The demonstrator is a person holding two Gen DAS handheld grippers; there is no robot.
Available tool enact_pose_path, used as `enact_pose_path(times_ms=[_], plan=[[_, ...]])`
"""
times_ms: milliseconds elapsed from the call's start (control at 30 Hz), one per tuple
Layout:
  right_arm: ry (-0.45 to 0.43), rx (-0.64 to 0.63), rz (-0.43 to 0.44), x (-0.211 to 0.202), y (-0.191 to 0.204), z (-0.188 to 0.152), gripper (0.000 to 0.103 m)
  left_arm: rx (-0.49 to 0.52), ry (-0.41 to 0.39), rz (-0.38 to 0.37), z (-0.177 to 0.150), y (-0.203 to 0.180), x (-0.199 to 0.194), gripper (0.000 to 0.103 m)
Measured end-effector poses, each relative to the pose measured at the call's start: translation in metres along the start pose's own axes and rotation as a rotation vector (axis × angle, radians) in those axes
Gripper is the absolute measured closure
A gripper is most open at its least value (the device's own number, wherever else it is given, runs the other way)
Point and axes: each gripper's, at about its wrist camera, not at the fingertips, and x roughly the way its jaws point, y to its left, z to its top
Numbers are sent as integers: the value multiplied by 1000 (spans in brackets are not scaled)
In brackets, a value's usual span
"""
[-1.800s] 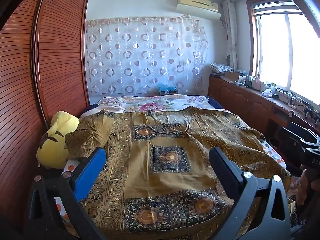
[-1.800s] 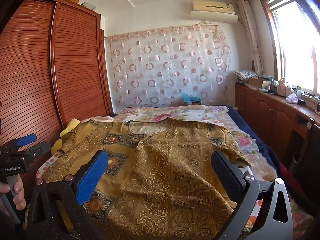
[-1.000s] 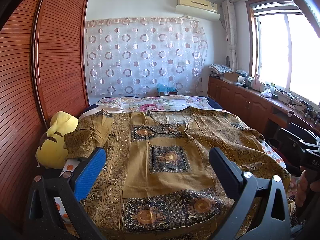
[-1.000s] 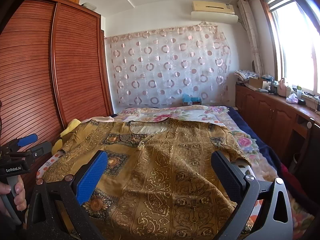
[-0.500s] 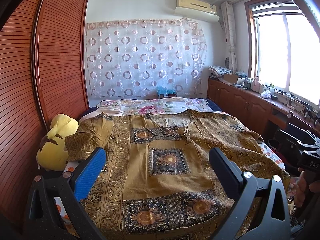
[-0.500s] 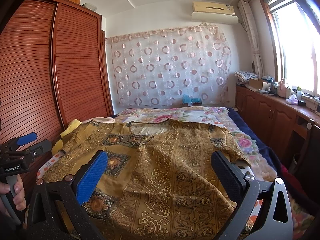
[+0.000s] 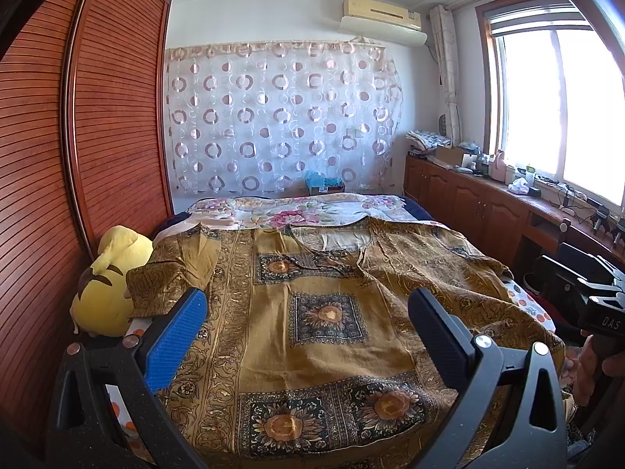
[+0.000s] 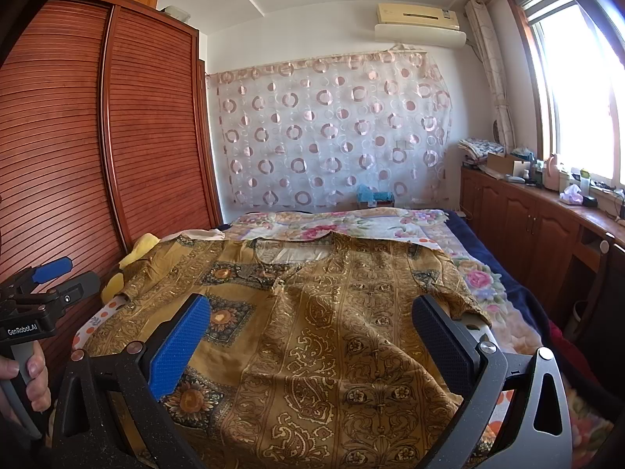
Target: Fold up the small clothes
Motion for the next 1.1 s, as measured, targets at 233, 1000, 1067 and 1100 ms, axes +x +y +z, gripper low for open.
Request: enact_pose_path(times_ms=[233,1000,1067,1100], plan=[[-3,0,1,-1,1,0,0,2,-3,1,1,0,-1,0],[-8,5,7,-2,2,-1,0,1,-11,-3,4,-3,-4,0],[-7,7,9,-1,2,-1,0,1,-9,-3,3,-2,-3,0],[-7,8,9,-1,2,-1,0,0,-9,-4,4,-3,-4,0]])
